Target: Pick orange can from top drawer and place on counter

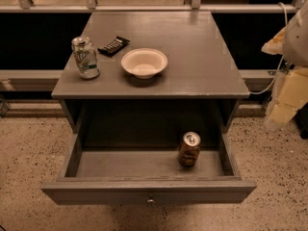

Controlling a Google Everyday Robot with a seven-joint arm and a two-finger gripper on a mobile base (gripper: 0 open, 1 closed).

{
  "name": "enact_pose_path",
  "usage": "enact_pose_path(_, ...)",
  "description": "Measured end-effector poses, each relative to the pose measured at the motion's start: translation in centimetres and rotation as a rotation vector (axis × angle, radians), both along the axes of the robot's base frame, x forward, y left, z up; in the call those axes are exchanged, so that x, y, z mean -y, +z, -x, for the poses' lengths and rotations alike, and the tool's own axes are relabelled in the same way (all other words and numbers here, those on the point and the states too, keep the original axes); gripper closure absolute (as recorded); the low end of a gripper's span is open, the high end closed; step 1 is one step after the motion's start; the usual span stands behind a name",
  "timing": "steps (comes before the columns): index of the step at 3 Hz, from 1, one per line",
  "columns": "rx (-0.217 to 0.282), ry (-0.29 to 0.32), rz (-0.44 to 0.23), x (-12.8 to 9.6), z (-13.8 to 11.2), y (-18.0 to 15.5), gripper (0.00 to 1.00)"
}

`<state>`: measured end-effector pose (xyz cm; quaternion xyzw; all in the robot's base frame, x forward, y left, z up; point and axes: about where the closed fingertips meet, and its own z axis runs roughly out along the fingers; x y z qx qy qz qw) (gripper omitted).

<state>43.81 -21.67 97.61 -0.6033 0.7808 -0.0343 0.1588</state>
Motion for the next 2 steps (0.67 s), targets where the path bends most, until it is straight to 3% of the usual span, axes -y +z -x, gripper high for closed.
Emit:
enact_pose_path(1, 0.001, 0.001, -0.008, -0.1, 0.0, -0.1, 0.0)
enact_pose_path(2, 0.013, 0.013, -0.146, -1.0, -0.4, -2.5, 0.0)
